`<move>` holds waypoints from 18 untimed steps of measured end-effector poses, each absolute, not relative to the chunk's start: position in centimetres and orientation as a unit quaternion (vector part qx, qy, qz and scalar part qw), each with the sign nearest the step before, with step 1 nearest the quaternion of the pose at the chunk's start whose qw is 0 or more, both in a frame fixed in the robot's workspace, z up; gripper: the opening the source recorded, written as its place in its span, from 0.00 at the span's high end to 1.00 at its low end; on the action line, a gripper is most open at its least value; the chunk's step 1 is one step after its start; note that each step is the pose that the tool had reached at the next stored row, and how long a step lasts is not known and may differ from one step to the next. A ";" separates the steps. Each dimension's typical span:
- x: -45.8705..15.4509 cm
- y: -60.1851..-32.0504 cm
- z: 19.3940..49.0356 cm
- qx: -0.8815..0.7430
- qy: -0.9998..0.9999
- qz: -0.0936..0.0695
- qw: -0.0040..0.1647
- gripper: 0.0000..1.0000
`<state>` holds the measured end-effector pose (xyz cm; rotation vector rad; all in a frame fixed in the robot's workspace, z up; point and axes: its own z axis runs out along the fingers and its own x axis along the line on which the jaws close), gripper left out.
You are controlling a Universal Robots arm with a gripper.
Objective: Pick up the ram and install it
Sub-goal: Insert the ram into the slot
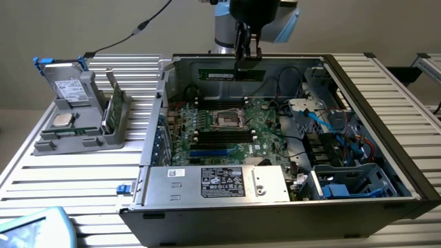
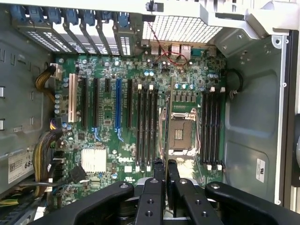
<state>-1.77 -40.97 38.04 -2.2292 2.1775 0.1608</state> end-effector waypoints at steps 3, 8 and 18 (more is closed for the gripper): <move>-1.9 -41.0 37.5 -0.716 0.696 0.052 0.010 0.86; -2.1 -41.0 36.6 -0.732 0.679 0.052 0.009 0.86; -2.1 -41.0 34.8 -0.759 0.649 0.052 0.007 0.86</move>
